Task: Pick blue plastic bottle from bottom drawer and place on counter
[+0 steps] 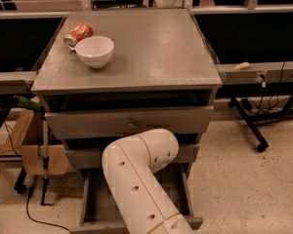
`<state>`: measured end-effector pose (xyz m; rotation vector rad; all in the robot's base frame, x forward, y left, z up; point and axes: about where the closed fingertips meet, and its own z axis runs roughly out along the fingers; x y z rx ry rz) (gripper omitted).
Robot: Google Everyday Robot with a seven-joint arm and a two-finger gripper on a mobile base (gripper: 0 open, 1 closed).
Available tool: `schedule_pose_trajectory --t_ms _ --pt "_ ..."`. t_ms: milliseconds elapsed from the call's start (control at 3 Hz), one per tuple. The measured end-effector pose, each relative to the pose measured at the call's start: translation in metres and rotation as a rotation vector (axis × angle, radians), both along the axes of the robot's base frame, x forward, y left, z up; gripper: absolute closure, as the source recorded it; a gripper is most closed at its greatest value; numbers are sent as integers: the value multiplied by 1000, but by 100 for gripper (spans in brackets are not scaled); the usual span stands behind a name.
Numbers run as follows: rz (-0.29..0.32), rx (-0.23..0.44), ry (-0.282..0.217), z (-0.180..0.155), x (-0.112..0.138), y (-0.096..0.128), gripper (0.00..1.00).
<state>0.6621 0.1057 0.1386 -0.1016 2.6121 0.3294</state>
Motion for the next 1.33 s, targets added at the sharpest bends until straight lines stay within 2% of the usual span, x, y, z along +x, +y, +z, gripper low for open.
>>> schedule_pose_trajectory --t_ms 333,1000,1333 --pt "13 1 4 -1 -1 3 100" --pt "64 45 31 -5 -2 13 100" --pt "95 74 51 -7 -3 17 84"
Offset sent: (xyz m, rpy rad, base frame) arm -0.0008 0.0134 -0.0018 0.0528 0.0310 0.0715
